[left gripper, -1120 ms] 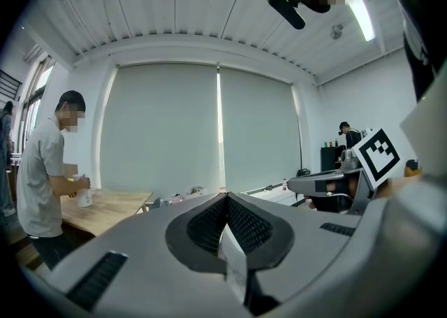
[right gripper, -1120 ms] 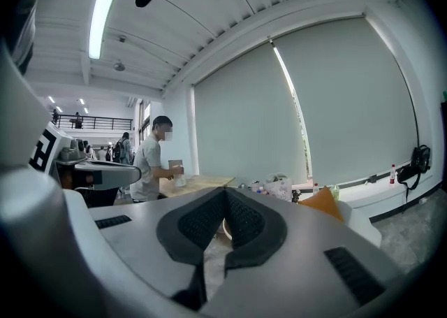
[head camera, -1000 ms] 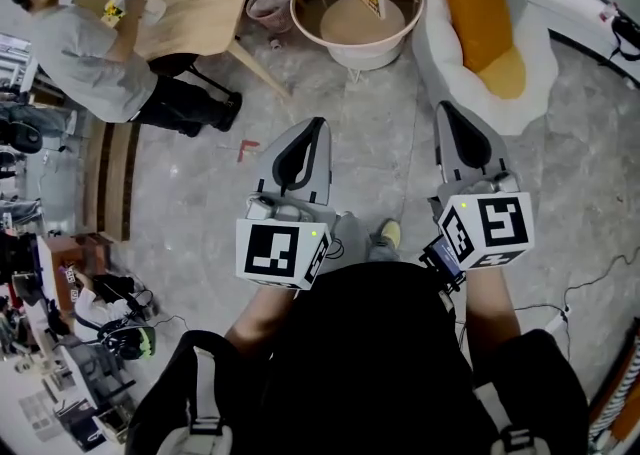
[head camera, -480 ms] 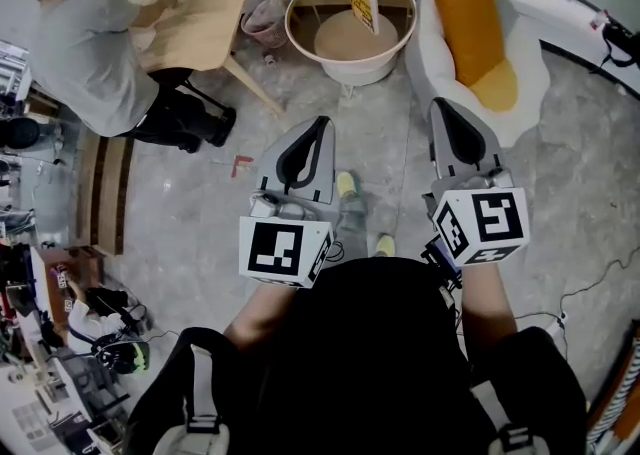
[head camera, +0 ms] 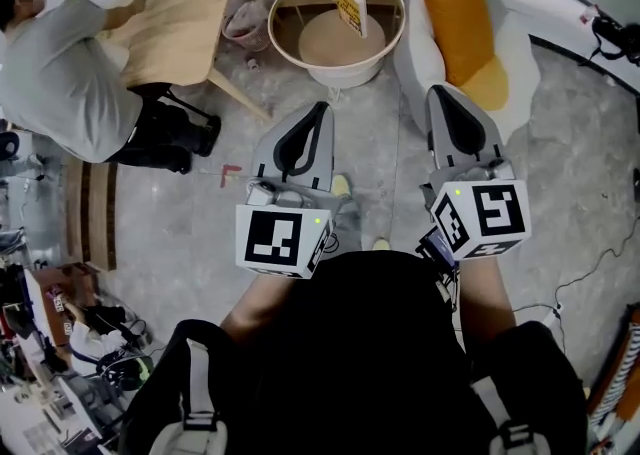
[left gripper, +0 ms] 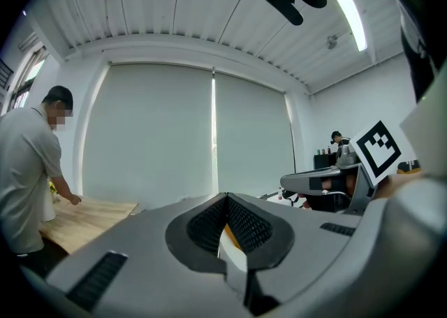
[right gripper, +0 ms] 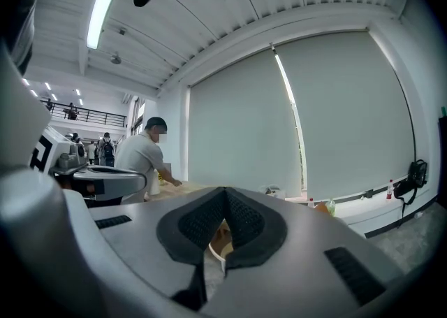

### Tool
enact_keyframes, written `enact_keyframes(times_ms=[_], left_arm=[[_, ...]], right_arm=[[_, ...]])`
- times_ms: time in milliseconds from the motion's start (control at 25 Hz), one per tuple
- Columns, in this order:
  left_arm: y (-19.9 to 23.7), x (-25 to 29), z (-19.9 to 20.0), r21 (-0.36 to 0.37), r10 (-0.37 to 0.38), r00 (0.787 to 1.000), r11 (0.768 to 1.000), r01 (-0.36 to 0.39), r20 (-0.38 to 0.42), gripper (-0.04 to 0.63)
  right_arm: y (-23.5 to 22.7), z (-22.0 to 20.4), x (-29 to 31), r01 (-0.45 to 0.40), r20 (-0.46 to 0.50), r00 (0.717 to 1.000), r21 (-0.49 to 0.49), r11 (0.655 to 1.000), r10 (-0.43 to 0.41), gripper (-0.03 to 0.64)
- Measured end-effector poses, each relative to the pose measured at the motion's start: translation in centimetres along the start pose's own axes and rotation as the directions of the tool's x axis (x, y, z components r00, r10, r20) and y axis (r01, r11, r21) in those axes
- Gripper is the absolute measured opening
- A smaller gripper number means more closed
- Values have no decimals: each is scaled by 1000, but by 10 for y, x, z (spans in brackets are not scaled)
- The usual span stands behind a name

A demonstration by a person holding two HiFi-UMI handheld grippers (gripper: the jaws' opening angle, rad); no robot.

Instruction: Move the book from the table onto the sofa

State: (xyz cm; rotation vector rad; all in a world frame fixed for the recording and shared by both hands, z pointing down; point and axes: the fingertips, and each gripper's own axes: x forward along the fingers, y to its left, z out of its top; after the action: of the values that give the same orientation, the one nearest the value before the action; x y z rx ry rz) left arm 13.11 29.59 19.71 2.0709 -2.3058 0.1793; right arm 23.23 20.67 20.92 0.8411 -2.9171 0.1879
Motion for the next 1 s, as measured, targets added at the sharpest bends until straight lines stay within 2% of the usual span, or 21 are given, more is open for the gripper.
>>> enact_keyframes(times_ms=[600, 840, 1000], left_arm=[[64, 75, -5, -63, -26, 999, 998, 25, -18, 11], [84, 99, -10, -65, -38, 999, 997, 36, -35, 11], [103, 111, -7, -81, -38, 999, 996, 36, -21, 11]], right_arm=[[-3, 6, 102, 34, -48, 998, 14, 999, -33, 5], [-10, 2, 130, 31, -61, 998, 14, 999, -30, 5], [-7, 4, 151, 32, -69, 997, 11, 999, -31, 5]])
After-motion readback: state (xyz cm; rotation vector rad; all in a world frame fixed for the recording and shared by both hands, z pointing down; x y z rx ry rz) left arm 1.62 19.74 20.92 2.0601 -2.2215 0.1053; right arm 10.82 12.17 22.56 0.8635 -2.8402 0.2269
